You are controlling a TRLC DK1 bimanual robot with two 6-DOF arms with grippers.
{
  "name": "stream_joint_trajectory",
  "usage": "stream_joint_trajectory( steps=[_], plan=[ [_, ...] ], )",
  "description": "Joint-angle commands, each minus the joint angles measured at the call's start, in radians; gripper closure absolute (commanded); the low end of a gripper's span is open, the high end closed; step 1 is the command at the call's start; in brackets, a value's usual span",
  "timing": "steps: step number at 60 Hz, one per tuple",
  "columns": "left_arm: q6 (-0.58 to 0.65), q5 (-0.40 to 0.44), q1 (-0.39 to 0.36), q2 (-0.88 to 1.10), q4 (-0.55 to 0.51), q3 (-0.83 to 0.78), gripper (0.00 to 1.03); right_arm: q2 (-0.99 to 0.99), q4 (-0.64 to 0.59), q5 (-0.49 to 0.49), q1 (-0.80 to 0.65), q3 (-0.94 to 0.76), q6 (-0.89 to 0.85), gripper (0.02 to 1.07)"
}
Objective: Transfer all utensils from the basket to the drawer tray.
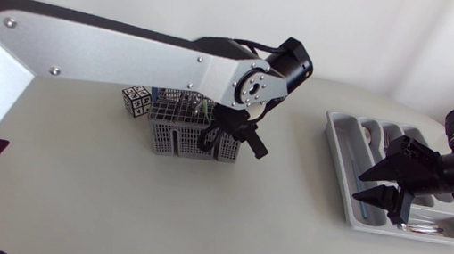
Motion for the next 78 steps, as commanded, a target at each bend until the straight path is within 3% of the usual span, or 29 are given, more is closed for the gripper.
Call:
stream_joint_trajectory(
  steps=[1, 38, 47, 73, 78],
  plan=[
    [-0.015, -0.006, -0.004, -0.044, -0.009, -0.009, 0.9, -0.013, 0.003, -0.007, 0.007, -0.029, -0.008, 0.41],
    [-0.014, -0.006, -0.011, -0.02, -0.007, 0.008, 0.75, -0.01, 0.011, -0.005, 0.013, -0.044, -0.012, 0.41],
    [-0.012, -0.006, -0.01, -0.015, -0.007, 0.017, 0.66, -0.008, 0.028, -0.005, 0.013, -0.052, -0.014, 0.41],
    [-0.015, -0.006, 0.008, 0.046, -0.006, 0.06, 0.65, -0.001, 0.045, -0.004, 0.016, -0.065, -0.014, 0.41],
    [-0.015, -0.006, 0.016, 0.055, -0.006, 0.063, 0.69, -0.001, 0.045, -0.004, 0.016, -0.067, -0.014, 0.41]
  ],
)
